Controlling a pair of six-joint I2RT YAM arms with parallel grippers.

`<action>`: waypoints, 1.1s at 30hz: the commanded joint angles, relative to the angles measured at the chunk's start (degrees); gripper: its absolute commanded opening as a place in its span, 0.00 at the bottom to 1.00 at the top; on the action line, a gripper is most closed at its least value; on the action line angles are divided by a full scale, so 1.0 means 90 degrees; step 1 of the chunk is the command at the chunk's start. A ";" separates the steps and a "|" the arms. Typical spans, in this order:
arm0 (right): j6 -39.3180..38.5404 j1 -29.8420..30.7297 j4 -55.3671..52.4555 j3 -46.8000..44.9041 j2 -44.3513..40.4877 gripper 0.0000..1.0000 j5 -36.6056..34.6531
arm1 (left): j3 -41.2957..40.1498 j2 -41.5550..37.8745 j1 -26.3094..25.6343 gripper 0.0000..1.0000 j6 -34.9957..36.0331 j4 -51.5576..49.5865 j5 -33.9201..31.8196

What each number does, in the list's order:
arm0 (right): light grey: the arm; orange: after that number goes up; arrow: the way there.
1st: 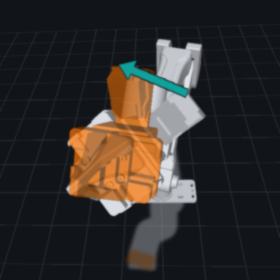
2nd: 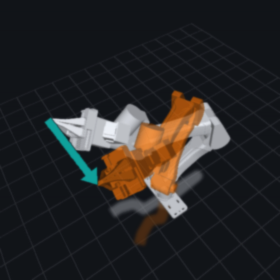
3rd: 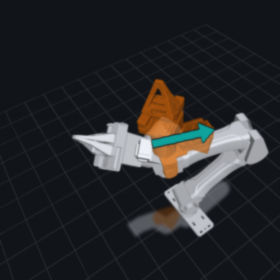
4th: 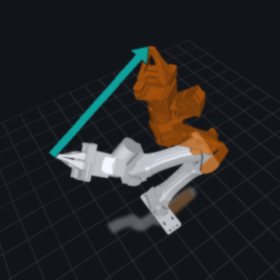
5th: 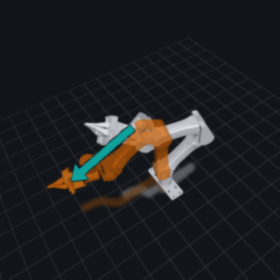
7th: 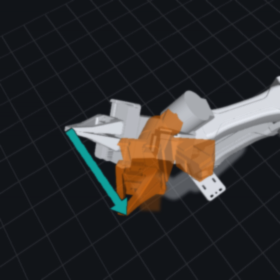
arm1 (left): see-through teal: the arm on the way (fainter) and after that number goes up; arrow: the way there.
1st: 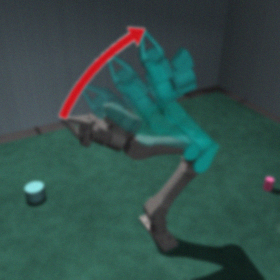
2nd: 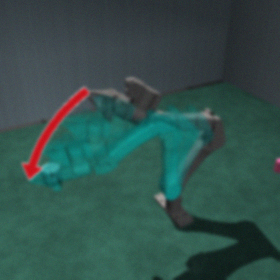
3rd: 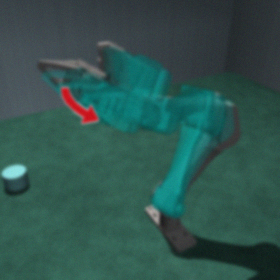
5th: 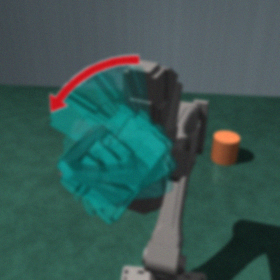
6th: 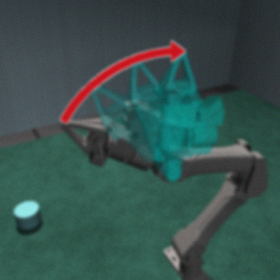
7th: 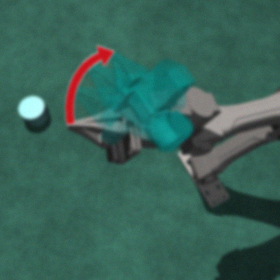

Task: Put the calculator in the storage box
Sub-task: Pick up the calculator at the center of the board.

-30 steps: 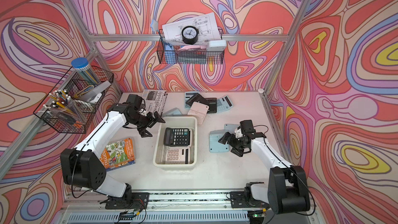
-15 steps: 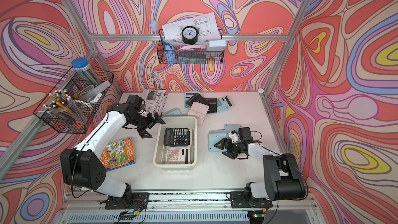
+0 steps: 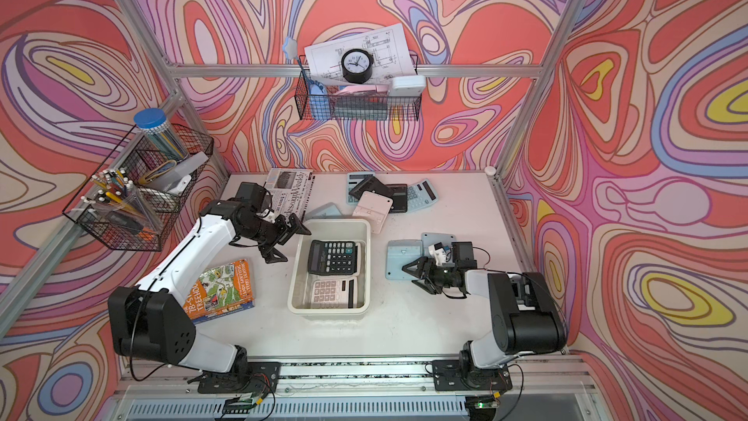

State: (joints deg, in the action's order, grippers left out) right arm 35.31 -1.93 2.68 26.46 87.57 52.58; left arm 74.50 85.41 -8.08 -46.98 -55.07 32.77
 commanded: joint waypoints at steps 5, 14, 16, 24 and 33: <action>0.0531 -0.0156 0.0890 -0.0237 0.0877 0.65 -0.0270 | 0.0023 -0.0173 -0.0021 0.98 -0.0034 0.0001 0.0165; 0.0665 -0.0156 0.1102 -0.0164 0.0964 0.45 -0.0139 | 0.0085 -0.0220 -0.0021 0.98 -0.0099 0.0089 0.0203; 0.0712 -0.0161 0.1019 -0.0020 0.0857 0.41 -0.0141 | 0.0030 -0.0258 -0.0021 0.98 -0.0146 0.0167 0.0211; 0.0776 -0.0154 0.0367 0.0785 0.0270 0.20 -0.0339 | -0.0173 -0.0434 -0.0021 0.99 -0.0291 0.0428 0.0217; 0.0649 -0.0015 -0.0721 0.1371 -0.0416 0.10 -0.0791 | 0.0128 -0.0459 -0.0021 0.99 -0.0355 0.0324 -0.0069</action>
State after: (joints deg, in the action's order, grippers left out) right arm 42.30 -2.66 1.52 36.75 86.54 47.68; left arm 73.32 82.04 -8.08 -49.65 -51.83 33.54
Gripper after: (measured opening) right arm 0.179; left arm 0.985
